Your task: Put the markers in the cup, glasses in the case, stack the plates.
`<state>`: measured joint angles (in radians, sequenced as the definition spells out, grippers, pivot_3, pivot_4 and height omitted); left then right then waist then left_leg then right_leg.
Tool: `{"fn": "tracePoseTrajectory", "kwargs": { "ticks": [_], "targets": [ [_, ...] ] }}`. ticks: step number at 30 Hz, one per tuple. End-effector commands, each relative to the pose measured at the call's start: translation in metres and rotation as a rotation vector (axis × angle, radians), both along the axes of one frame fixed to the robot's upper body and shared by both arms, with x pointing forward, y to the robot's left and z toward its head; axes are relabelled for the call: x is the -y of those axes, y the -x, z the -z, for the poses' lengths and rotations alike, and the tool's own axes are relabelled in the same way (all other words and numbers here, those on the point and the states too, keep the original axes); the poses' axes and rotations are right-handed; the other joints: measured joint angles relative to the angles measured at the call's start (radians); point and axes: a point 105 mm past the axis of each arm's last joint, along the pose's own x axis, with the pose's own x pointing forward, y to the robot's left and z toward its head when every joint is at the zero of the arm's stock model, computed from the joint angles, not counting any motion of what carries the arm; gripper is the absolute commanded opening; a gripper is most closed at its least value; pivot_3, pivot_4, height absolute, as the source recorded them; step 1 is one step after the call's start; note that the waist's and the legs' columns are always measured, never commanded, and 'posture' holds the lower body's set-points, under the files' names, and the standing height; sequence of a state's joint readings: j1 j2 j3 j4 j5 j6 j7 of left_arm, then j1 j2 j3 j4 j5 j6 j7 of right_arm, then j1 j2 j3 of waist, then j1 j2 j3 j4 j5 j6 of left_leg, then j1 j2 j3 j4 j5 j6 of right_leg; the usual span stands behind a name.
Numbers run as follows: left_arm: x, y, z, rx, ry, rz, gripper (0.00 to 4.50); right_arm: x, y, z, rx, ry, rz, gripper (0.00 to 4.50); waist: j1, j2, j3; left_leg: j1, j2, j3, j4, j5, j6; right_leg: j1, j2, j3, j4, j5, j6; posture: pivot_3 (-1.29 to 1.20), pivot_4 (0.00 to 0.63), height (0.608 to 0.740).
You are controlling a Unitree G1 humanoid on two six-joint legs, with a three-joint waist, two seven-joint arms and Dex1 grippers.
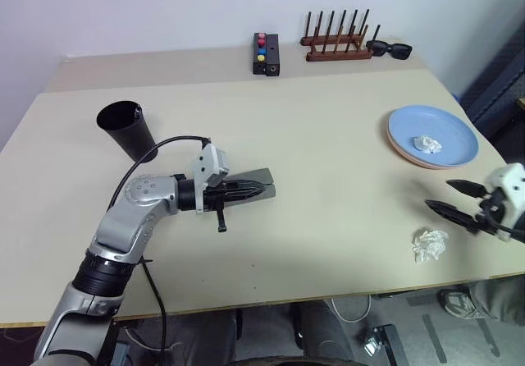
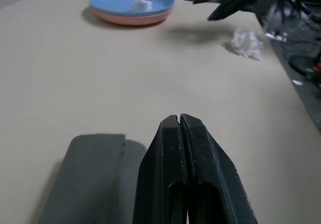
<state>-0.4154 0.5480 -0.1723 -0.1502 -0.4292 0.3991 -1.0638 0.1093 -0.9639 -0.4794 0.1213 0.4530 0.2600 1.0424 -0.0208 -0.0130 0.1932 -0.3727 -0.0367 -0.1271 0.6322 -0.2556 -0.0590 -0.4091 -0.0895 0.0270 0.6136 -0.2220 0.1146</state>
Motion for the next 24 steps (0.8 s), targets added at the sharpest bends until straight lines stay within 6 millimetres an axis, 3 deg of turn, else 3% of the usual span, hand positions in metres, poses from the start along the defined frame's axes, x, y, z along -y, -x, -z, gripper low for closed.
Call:
{"fn": "tracePoseTrajectory", "kwargs": {
  "ticks": [1, 5, 11, 14, 19, 24],
  "targets": [
    [0.003, 0.000, -0.007, 0.043, 0.005, 0.022, 0.00, -0.012, 0.018, -0.008, -0.033, -0.009, -0.061, 3.51, 0.003, 0.000, 0.000, 0.000, 0.000, 0.000, 0.000, 0.000, 0.000, 0.000, 0.000, 0.000, 0.000, 0.000, 0.000, 0.00, 0.150, 0.732],
    [0.004, 0.000, -0.007, 0.039, 0.007, 0.032, 0.00, -0.019, 0.036, 0.009, -0.126, -0.007, -0.079, 3.51, 0.006, 0.000, 0.000, 0.000, 0.000, 0.000, 0.001, 0.000, 0.000, 0.000, 0.000, 0.000, 0.000, 0.000, 0.000, 0.00, 0.150, 0.732],
    [0.008, 0.003, -0.007, 0.023, 0.026, 0.059, 0.00, -0.030, 0.038, 0.034, -0.182, -0.001, -0.091, 3.51, 0.009, 0.000, 0.000, 0.000, 0.000, 0.000, 0.002, 0.000, 0.000, 0.000, 0.000, 0.000, -0.001, 0.000, 0.000, 0.00, 0.150, 0.732],
    [0.008, 0.007, -0.009, 0.021, 0.031, 0.079, 0.00, -0.028, 0.038, 0.039, -0.206, 0.032, -0.087, 2.62, 0.009, 0.000, 0.000, 0.000, 0.000, 0.000, 0.002, 0.000, 0.000, -0.002, 0.000, 0.000, -0.001, 0.000, 0.000, 0.00, 0.150, 0.732],
    [0.008, 0.008, -0.010, 0.021, 0.031, 0.081, 0.00, -0.030, 0.043, 0.040, -0.231, 0.056, -0.103, 0.07, 0.010, 0.000, 0.000, 0.000, 0.000, 0.000, 0.002, 0.000, 0.000, -0.002, 0.000, 0.000, -0.001, 0.000, 0.000, 0.00, 0.150, 0.732],
    [0.008, 0.009, -0.009, 0.019, 0.035, 0.072, 0.00, -0.041, 0.030, 0.018, -0.120, 0.057, -0.105, 0.02, 0.008, 0.000, 0.000, 0.000, 0.000, 0.000, 0.002, 0.000, 0.000, -0.002, 0.000, 0.000, -0.001, 0.000, 0.000, 0.00, 0.150, 0.732]
  ]
}}
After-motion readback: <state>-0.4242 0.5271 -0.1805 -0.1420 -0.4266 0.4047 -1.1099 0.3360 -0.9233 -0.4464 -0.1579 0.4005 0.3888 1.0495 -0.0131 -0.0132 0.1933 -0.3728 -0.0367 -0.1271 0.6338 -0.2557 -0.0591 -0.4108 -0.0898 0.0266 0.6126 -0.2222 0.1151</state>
